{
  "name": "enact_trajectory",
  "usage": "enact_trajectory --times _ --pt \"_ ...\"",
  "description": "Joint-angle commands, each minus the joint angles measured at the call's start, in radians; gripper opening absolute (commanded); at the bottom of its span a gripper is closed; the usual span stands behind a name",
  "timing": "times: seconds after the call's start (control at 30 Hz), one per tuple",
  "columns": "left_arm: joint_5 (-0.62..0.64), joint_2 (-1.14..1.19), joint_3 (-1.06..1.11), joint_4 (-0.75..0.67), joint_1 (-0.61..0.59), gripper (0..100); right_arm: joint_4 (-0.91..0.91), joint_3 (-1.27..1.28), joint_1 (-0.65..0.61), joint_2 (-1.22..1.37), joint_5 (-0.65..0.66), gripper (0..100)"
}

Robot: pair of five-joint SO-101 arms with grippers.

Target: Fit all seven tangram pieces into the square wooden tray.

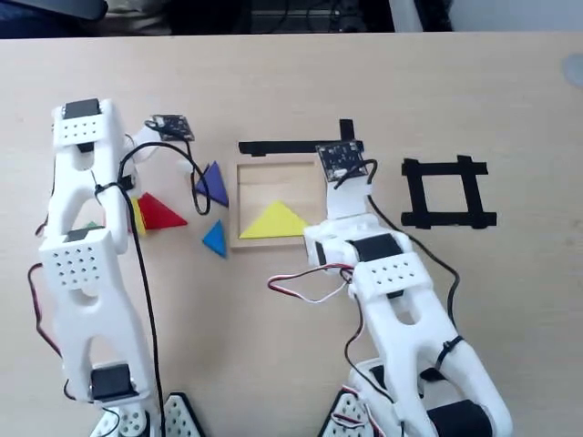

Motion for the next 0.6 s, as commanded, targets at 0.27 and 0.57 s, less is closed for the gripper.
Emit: enact_trajectory --times 0.27,0.57 --pt "-0.015 0.012 -0.194 0.002 0.081 33 -0.008 -0.005 0.008 -0.028 0.008 21.5" --pt "-0.078 0.014 -0.122 0.006 0.077 33 -0.012 -0.005 0.008 -0.028 0.008 21.5"
